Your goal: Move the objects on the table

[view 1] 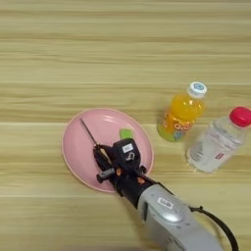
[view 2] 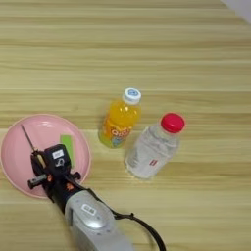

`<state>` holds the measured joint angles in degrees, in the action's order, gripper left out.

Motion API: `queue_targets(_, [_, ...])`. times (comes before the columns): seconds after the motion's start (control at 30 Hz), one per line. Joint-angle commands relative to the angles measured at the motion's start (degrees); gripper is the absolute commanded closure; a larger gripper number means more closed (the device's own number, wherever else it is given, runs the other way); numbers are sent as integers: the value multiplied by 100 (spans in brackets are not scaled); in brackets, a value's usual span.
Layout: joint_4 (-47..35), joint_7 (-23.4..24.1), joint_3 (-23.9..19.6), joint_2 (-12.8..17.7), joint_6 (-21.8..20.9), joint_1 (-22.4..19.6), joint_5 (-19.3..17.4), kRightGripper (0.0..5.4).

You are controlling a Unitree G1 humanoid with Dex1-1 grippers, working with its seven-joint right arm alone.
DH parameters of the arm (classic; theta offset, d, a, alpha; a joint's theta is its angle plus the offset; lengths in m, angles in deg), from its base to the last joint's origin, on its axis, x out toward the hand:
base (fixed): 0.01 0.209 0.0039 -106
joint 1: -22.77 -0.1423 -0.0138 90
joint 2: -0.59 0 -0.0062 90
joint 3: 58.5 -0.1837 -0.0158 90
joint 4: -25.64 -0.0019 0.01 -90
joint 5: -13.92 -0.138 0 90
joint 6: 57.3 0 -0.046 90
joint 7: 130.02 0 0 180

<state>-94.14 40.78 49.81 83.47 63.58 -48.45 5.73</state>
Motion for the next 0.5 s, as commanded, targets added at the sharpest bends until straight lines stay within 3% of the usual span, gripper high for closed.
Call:
queue_targets(0.03, [-103, -37, -56, -51, -122, -201, -2, 452])
queue_targets(0.43, [-131, -108, -8, -53, -47, -208, 9, 452])
queue_targets(0.5, [-146, -116, -6, -57, -44, -207, 16, 415])
